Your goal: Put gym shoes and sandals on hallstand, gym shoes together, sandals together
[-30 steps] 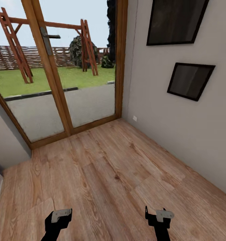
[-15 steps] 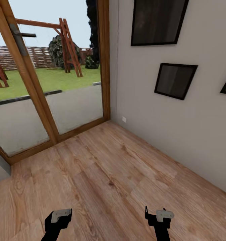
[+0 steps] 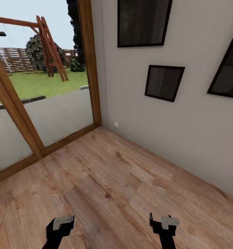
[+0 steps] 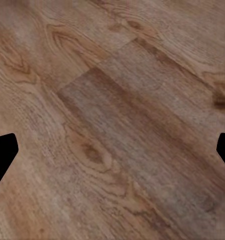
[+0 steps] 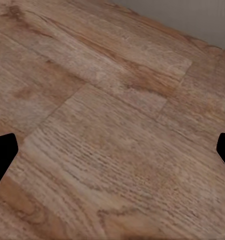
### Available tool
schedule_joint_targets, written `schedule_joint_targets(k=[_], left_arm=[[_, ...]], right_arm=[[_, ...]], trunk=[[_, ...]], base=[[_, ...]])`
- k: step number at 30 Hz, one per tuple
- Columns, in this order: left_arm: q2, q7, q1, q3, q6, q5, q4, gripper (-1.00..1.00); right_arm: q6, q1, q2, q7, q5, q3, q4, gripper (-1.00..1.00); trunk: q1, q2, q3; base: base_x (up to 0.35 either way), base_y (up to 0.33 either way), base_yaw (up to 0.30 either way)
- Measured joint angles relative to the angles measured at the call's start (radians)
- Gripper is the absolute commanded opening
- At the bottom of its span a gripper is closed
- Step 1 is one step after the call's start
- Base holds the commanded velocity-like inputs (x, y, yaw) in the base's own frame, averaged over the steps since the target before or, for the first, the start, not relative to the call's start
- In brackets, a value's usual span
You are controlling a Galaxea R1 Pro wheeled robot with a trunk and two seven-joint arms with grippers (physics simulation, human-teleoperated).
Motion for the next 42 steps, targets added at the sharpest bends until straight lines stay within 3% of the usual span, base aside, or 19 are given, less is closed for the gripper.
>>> schedule_joint_targets(k=[18,42], left_arm=[[0.001,0.000,0.000,0.000,0.001,0.000,0.000,1.00],[0.002,0.001,0.000,0.000,0.001,0.002,0.001,1.00]], right_arm=[[0.000,0.000,0.000,0.000,0.000,-0.001,0.000,1.00],[0.000,0.000,0.000,0.000,-0.002,-0.001,0.000,1.00]], trunk=[[0.000,0.000,0.000],[0.000,0.000,0.000]], base=[[0.004,0.002,-0.281],[0.210,0.155,-0.281]])
